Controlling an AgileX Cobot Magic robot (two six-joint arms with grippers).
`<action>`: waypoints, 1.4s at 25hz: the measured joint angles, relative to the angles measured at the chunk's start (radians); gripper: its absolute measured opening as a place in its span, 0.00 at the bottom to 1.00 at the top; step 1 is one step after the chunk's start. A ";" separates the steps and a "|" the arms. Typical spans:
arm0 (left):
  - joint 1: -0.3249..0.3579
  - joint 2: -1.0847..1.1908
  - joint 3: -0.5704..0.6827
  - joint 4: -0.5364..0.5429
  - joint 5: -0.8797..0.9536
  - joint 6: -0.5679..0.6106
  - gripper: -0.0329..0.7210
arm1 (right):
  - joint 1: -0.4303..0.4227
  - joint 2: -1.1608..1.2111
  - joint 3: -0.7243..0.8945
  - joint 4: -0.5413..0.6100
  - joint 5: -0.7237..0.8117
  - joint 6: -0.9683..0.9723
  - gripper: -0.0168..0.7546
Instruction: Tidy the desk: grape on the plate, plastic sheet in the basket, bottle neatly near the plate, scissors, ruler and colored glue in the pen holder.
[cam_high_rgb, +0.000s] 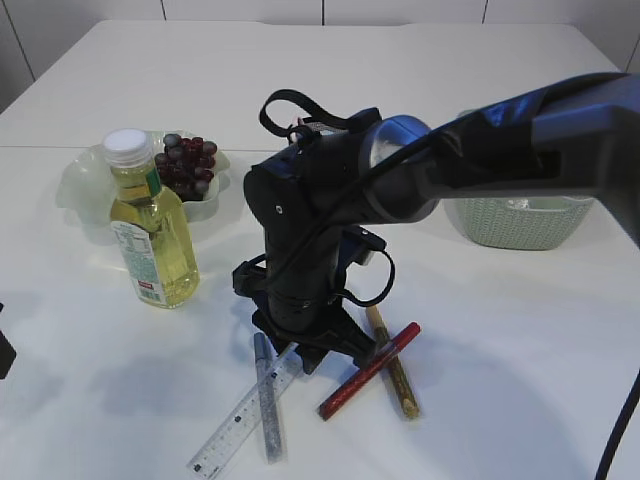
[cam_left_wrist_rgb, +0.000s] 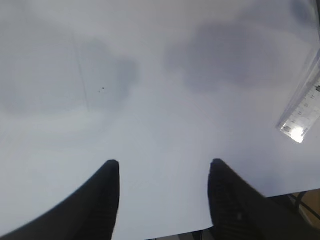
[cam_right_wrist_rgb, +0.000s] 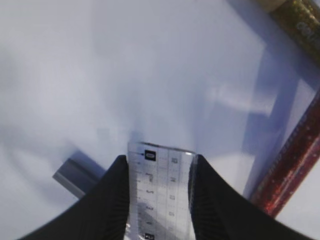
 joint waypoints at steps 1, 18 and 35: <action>0.000 0.000 0.000 0.000 0.000 0.000 0.59 | 0.000 0.000 0.000 0.001 0.000 0.000 0.41; 0.000 0.000 0.000 -0.019 0.000 0.000 0.59 | -0.104 -0.095 0.000 0.159 -0.021 -0.505 0.41; 0.000 0.000 0.000 -0.021 0.010 0.000 0.59 | -0.409 -0.202 -0.062 0.533 -0.008 -1.481 0.40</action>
